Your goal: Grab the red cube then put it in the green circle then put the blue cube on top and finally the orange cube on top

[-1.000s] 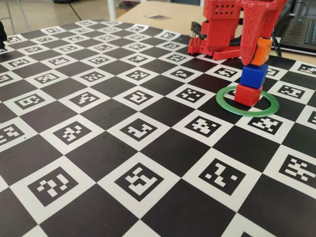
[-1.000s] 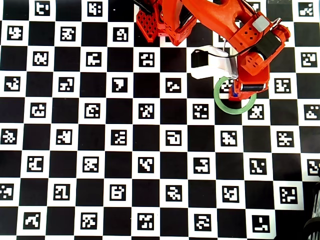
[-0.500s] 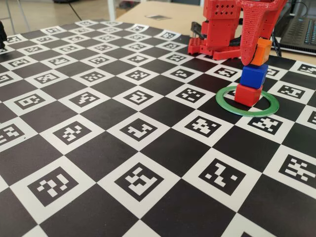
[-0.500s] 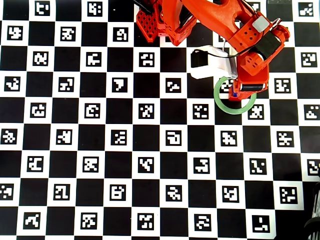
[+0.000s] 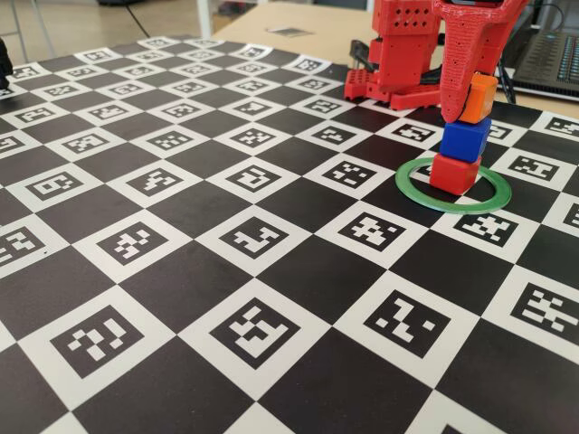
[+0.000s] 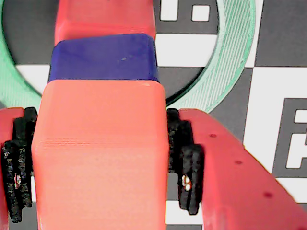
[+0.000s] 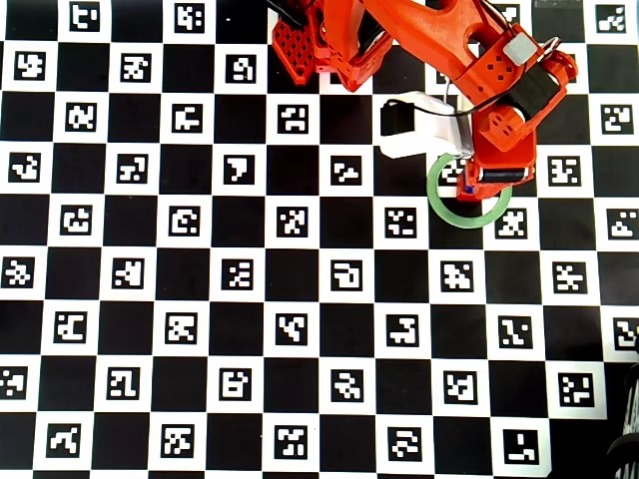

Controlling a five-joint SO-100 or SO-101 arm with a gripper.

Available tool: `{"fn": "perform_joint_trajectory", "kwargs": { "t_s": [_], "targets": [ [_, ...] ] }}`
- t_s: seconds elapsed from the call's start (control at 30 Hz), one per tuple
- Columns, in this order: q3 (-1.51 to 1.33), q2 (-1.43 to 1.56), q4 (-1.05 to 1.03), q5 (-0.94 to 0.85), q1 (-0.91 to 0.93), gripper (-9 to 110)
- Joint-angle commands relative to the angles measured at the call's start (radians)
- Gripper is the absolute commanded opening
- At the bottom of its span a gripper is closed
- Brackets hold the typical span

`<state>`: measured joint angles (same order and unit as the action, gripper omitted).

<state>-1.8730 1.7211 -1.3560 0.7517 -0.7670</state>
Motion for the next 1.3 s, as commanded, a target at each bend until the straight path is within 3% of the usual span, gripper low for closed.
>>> {"fn": "perform_joint_trajectory", "kwargs": {
  "t_s": [0.0,1.27],
  "targets": [
    [0.006,0.067,0.008,0.003,-0.014,-6],
    [-0.003,0.066,0.026,-0.012,-0.026,-5]
  ]
}}
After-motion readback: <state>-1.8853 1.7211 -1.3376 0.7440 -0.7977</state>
